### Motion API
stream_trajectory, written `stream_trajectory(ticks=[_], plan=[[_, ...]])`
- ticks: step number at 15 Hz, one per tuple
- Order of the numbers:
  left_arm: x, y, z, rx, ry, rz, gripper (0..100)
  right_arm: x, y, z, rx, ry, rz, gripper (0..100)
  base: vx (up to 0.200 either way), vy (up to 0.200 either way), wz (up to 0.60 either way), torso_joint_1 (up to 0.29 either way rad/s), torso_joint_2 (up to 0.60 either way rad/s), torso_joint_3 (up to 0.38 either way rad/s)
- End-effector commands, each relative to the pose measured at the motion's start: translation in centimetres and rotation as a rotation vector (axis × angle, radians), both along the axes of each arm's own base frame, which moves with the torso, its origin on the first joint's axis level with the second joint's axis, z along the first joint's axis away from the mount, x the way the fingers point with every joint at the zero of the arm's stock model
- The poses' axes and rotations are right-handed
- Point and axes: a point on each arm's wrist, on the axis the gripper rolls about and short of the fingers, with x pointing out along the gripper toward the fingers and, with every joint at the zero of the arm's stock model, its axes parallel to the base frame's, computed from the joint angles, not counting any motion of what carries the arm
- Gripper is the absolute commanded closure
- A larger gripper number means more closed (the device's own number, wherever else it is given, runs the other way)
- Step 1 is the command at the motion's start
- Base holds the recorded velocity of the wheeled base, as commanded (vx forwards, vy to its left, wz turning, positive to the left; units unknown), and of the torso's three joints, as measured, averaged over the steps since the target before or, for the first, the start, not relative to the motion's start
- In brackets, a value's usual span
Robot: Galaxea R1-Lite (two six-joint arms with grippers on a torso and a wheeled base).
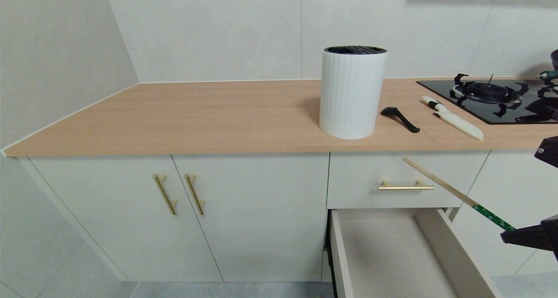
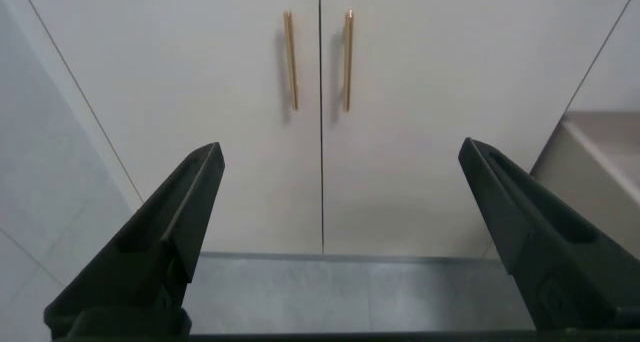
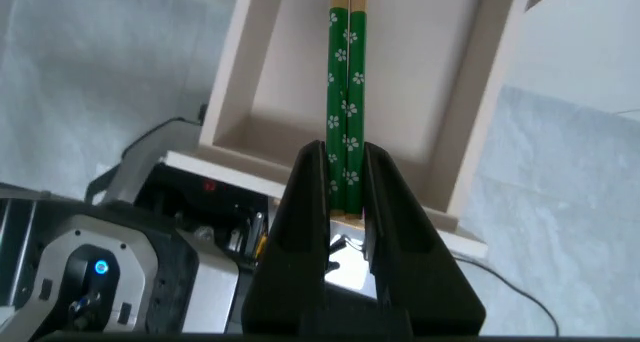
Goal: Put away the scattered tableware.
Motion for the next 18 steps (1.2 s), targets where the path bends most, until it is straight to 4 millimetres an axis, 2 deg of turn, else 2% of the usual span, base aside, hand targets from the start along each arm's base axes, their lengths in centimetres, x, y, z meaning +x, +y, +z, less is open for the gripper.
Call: stream_trajectory(ticks=[1,6,10,15,18], plan=[[0.0,0.0,0.0,-0.001,0.000,0.000,0,0.2,0.1,-0.1,-0.001,0.009,0.001,100,0.000,0.000,0.00,-0.144,0.47,0.325],[0.0,0.0,0.0,-0.001,0.000,-0.002,0,1.0,0.5,-0.8,-0.017,0.046,0.001,100,0.000,0.000,0.00,-0.108,0.45,0.346],[0.0,0.0,0.0,-0.001,0.000,0.000,0,2.5,1.1,-2.4,-0.041,0.099,-0.002,100,0.000,0.000,0.00,-0.047,0.40,0.348],[0.0,0.0,0.0,-0.001,0.000,0.000,0,3.6,1.6,-3.7,-0.044,0.116,0.003,100,0.000,0.000,0.00,-0.003,0.06,0.054],[0.0,0.0,0.0,-0.001,0.001,-0.002,0,5.6,2.6,-5.7,-0.062,0.220,0.021,100,0.000,0.000,0.00,0.000,0.00,0.000]])
